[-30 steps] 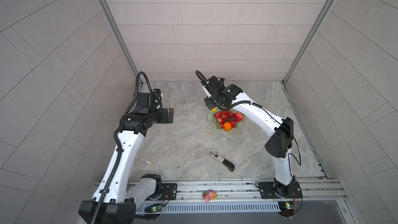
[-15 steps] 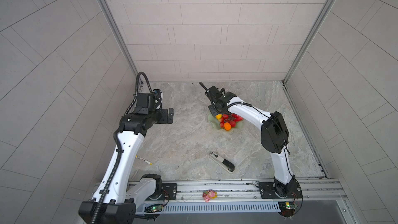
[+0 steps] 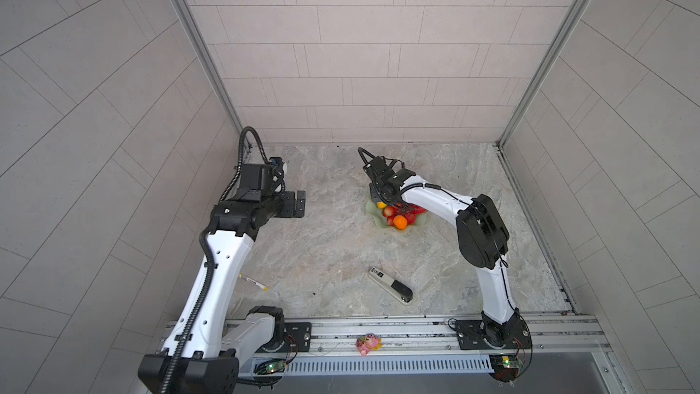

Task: Arrange fruit in a fruit bowl
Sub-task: Place the fruit in the fruit bowl, then reset both arms

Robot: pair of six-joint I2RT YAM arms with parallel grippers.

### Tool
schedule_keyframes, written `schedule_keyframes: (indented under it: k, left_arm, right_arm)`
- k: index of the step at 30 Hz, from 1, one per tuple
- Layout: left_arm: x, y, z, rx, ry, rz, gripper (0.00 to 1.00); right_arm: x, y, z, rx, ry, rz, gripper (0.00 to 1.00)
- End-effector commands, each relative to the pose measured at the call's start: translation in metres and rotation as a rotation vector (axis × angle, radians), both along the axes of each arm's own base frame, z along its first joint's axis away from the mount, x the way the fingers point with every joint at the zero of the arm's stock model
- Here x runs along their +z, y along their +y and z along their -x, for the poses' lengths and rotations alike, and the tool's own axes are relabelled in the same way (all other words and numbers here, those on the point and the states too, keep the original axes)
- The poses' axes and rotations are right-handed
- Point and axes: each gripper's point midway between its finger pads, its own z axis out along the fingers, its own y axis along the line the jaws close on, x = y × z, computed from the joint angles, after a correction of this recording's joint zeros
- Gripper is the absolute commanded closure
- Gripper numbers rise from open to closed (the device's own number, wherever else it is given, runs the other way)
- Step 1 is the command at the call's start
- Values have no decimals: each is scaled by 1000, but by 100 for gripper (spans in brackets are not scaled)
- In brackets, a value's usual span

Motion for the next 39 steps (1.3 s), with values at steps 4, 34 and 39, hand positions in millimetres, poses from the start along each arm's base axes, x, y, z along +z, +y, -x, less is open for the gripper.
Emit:
schedule_keyframes:
  k: [4, 34, 39]
  left_arm:
    - [2, 0, 1, -6, -18, -2, 0]
    - [3, -1, 2, -7, -20, 4, 0]
    - [4, -1, 3, -5, -24, 3, 0]
  right_arm:
    - [22, -5, 1, -41, -47, -13, 70]
    - [44, 10, 23, 73, -46, -45, 22]
    - [54, 11, 23, 87, -66, -46, 22]
